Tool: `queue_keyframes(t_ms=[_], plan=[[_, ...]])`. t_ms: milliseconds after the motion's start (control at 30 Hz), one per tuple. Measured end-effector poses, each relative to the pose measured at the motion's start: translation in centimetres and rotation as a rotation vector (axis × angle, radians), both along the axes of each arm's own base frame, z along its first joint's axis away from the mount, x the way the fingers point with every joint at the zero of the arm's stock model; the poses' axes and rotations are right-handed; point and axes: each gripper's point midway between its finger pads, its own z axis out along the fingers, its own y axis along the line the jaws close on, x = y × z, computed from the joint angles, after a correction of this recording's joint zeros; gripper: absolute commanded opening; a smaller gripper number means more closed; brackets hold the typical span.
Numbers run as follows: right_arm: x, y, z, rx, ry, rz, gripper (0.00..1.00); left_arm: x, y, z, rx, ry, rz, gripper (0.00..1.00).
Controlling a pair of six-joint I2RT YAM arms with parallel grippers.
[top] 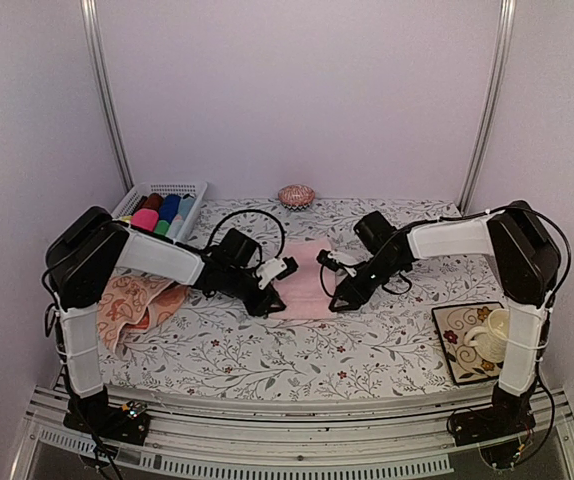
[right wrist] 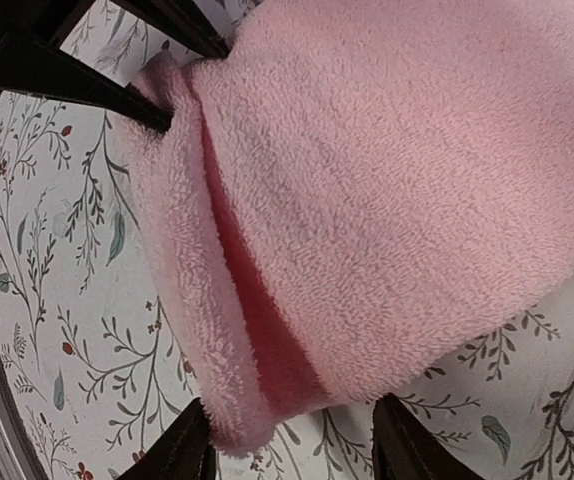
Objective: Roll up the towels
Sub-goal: Roll the towel at the center of the board.
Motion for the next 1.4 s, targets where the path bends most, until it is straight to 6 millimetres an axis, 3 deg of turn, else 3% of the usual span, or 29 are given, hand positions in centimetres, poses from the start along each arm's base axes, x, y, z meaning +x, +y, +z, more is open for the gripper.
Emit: queue_keyframes(t_ms=[200, 333, 467, 567, 767, 967, 1400], plan=[[1.5, -1.1, 3.8, 0.002, -0.195, -0.01, 0.7, 0.3, -0.2, -0.2, 0.009, 0.012, 0.0, 0.37], [-0.6, -1.6, 5.5, -0.003, -0.435, 0.087, 0.74, 0.7, -0.7, -0.2, 0.014, 0.024, 0.002, 0.36], [-4.9, -0.5, 3.6, -0.036, -0.631, 0.304, 0.74, 0.9, -0.9, -0.2, 0.017, 0.043, 0.004, 0.36], [-6.3, 0.0, 1.8, -0.076, -0.726, 0.421, 0.73, 0.9, -0.9, -0.2, 0.017, 0.059, 0.009, 0.36], [-4.2, 0.3, -0.2, -0.185, -0.887, 0.46, 0.72, 0.9, -0.9, -0.3, 0.015, 0.091, 0.009, 0.36], [-2.2, 1.2, 0.0, -0.251, -1.032, 0.424, 0.68, 0.9, -0.9, -0.3, 0.011, 0.106, 0.009, 0.36], [-2.6, 1.5, 0.0, -0.274, -1.134, 0.429, 0.62, 1.0, -0.7, -0.2, -0.012, 0.141, 0.015, 0.36]])
